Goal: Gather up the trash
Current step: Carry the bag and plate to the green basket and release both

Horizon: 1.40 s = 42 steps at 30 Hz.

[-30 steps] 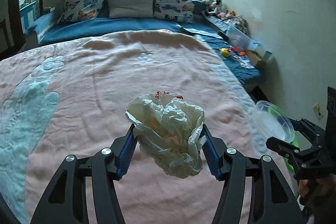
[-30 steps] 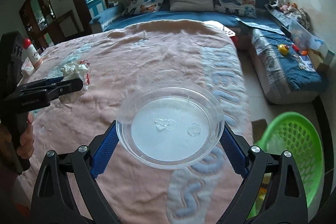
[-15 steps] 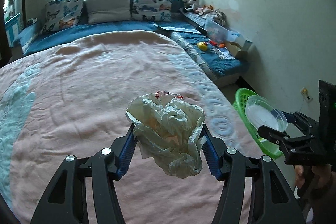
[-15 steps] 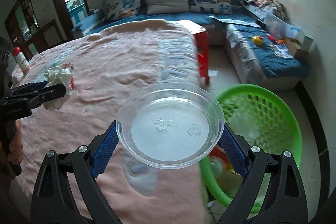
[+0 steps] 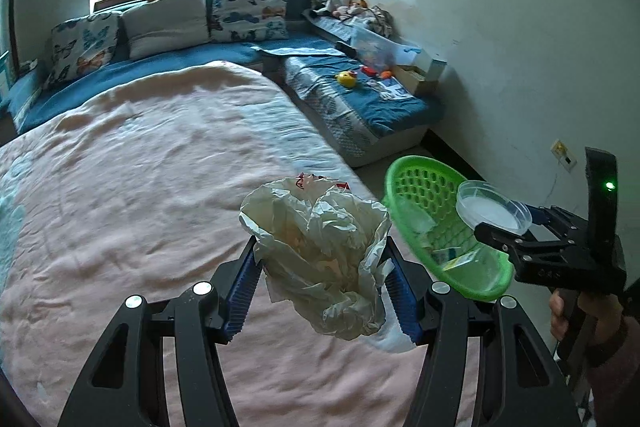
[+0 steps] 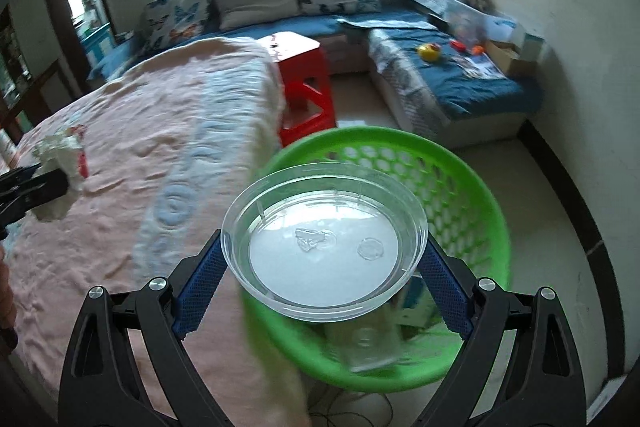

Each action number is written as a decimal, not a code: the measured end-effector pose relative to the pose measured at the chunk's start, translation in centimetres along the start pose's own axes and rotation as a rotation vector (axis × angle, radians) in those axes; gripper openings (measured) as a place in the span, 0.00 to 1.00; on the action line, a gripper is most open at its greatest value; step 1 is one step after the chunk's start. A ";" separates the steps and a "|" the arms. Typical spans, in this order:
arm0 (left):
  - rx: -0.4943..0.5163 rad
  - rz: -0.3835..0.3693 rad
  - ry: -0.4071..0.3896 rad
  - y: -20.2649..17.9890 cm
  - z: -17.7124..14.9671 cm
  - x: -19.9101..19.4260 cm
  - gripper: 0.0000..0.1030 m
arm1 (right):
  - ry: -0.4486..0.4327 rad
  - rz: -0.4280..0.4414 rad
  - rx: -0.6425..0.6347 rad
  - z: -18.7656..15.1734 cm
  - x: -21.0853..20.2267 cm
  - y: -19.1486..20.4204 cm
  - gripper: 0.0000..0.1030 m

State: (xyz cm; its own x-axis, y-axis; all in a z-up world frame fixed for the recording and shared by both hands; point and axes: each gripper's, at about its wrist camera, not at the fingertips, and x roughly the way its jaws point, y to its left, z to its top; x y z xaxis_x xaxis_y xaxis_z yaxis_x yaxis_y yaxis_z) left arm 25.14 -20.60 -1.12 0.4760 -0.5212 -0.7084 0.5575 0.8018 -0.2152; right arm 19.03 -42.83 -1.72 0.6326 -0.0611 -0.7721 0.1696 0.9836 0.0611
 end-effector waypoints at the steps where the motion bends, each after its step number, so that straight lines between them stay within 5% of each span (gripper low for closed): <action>1: 0.009 -0.002 0.002 -0.6 0.1 0.2 0.56 | 0.000 -0.009 0.014 0.0 0.1 -0.7 0.89; 14: 0.096 -0.043 0.035 -6.4 1.8 3.6 0.56 | 0.024 -0.038 0.168 -0.7 1.0 -7.5 0.91; 42: 0.165 -0.074 0.172 -12.3 2.3 12.6 0.63 | -0.042 -0.039 0.154 -2.9 -4.0 -8.0 0.92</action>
State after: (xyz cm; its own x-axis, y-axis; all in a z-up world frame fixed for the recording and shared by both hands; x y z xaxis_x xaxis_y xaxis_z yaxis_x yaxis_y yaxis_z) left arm 25.88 -37.72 -5.85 0.3148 -0.5083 -0.8016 0.6967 0.6973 -0.1686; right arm 12.96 -50.01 -0.96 0.6538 -0.1089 -0.7488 0.3065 0.9429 0.1306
